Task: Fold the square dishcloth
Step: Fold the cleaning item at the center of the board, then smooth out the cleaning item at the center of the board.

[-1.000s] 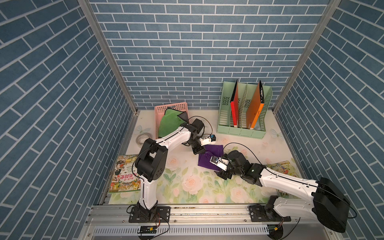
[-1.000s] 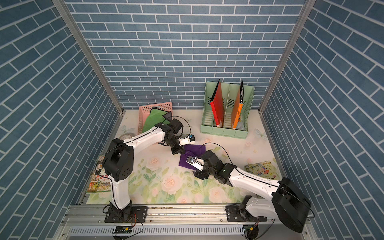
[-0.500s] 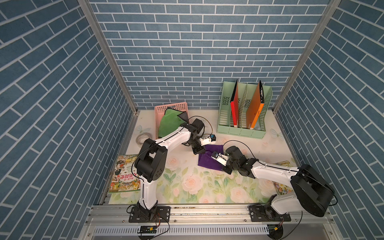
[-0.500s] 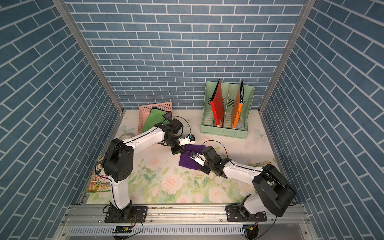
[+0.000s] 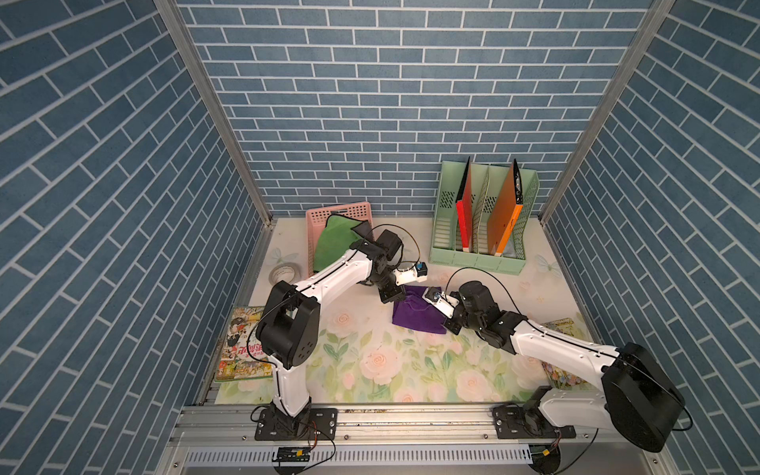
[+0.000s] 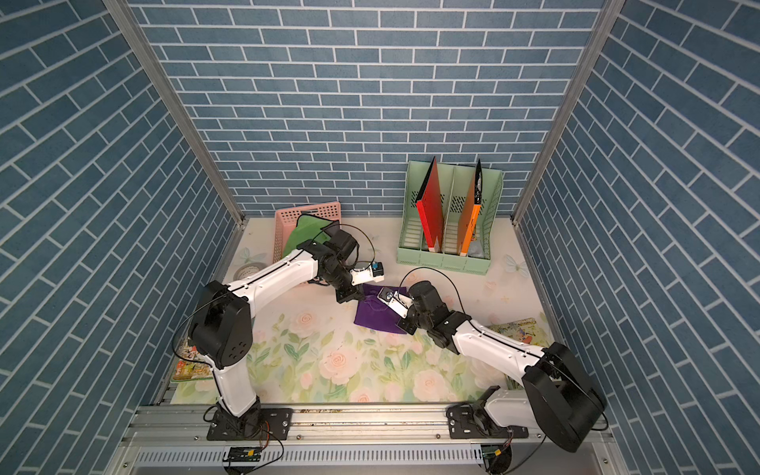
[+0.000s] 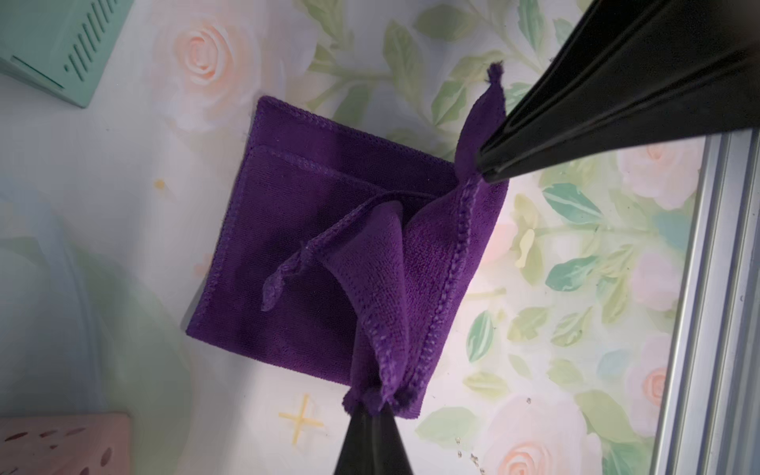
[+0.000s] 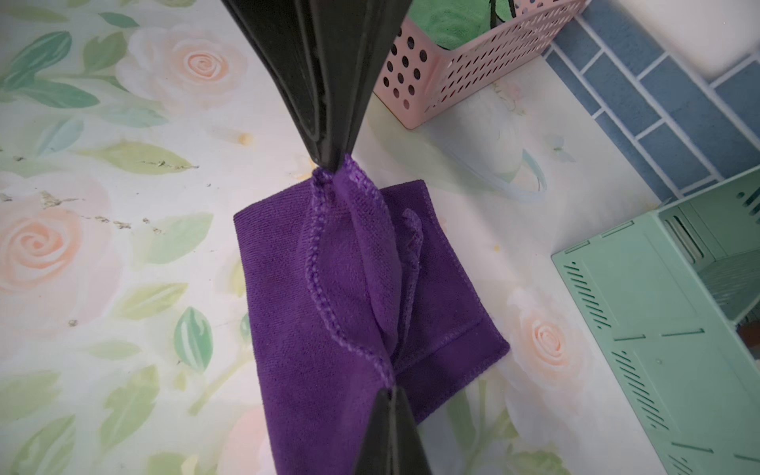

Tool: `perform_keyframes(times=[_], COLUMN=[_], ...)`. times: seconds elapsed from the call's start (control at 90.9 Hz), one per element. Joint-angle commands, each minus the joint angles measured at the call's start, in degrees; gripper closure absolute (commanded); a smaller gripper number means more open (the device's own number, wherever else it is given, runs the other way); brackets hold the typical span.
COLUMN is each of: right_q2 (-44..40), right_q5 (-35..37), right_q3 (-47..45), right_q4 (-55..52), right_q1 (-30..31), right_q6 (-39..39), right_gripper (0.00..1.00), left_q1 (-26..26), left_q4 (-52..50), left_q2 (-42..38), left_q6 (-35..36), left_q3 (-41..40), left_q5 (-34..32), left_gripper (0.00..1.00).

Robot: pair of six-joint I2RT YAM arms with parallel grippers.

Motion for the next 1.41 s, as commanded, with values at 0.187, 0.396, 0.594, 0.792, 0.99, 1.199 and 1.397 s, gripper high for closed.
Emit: perform_keyframes(times=[0.187,0.396,0.594,0.792,0.99,1.199,1.397], right_q2=[10.64,17.52,23.28,29.19,31.43,25.47,18.93], right_q5=[-4.76,-6.6,-4.21,-1.37,1.2,0.38,-18.1], right_q3=[5.89,10.31,17.53,22.85,25.89,26.0,20.93], right_q4=[1.88,1.9,-3.35,-6.75,-9.19,-11.11,-7.06], right_q1=[-5.91,-8.06,-8.9,-9.66,-12.21,-14.68,-15.12], right_q6=[0.66,0.66,3.24,6.24,11.32,19.41,33.22], right_gripper=[1.0,1.0,0.93,0.92,0.69,0.52,0.7], left_q1=[1.79,2.12,2.81,3.19,2.61,2.3,0.89], left_q4=[6.36,10.44,20.9,18.68,16.18,17.15,20.57], left_q2=[7.63,10.95,7.68,2.11,-2.4,-2.84,6.02], left_q6=[-3.07,-4.44,-9.48,-10.63,-12.0,-11.6,-11.74], left_q3=[4.16,4.37,1.54,2.66,-5.64,-11.0,-5.86], left_q5=[-9.63,-14.91,-20.59,-17.1,-7.14,3.14,0.3], left_gripper=[1.0,0.95,0.6,0.5,0.53,0.58,0.63])
